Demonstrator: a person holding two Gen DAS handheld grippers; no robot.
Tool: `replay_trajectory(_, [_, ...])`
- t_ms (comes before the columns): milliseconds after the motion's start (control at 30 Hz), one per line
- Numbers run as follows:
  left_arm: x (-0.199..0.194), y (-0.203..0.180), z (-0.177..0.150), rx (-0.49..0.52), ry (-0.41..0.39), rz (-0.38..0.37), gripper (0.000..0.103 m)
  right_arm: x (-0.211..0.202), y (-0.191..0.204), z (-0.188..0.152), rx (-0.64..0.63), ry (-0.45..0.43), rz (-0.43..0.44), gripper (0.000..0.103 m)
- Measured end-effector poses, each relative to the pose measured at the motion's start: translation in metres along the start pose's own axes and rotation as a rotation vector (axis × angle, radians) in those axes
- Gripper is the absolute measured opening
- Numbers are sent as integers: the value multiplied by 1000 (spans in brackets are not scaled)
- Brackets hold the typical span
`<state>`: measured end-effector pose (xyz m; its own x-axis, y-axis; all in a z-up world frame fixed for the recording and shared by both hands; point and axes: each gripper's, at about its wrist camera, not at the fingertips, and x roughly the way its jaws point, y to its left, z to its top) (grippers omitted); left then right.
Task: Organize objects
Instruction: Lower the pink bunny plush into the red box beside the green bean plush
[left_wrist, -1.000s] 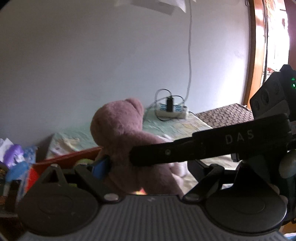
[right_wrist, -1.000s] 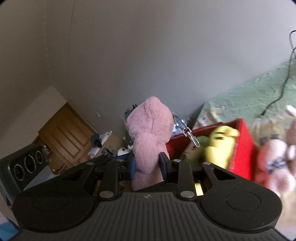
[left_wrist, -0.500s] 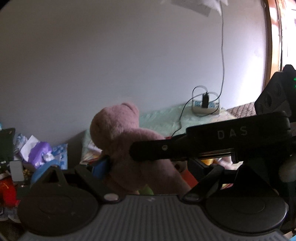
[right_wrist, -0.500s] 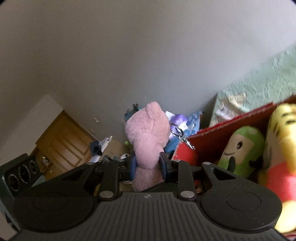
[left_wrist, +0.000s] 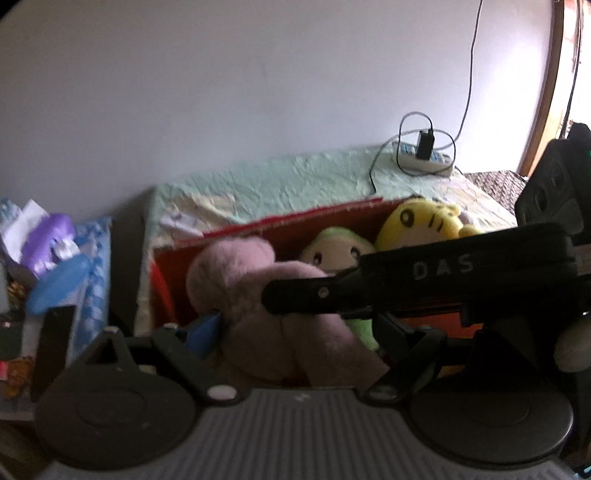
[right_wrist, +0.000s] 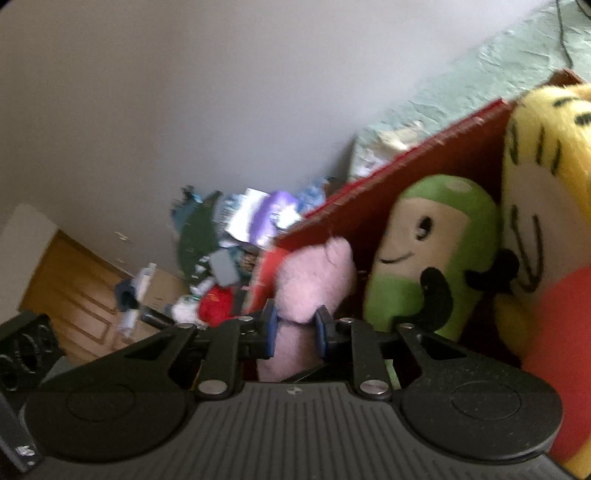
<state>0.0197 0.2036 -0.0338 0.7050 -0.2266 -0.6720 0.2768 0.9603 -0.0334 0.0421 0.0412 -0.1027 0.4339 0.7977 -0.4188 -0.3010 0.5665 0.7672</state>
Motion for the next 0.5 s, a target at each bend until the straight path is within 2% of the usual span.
replay_trajectory(100, [10, -2, -2, 10, 24, -18, 77, -1, -4, -2, -15, 0, -51, 19])
replay_trajectory(300, [26, -3, 0, -21, 43, -84, 79, -16, -10, -4, -21, -37, -83, 17])
replay_trajectory(500, [37, -17, 1, 30, 46, -127, 81, -22, -18, -2, -54, -42, -123, 16])
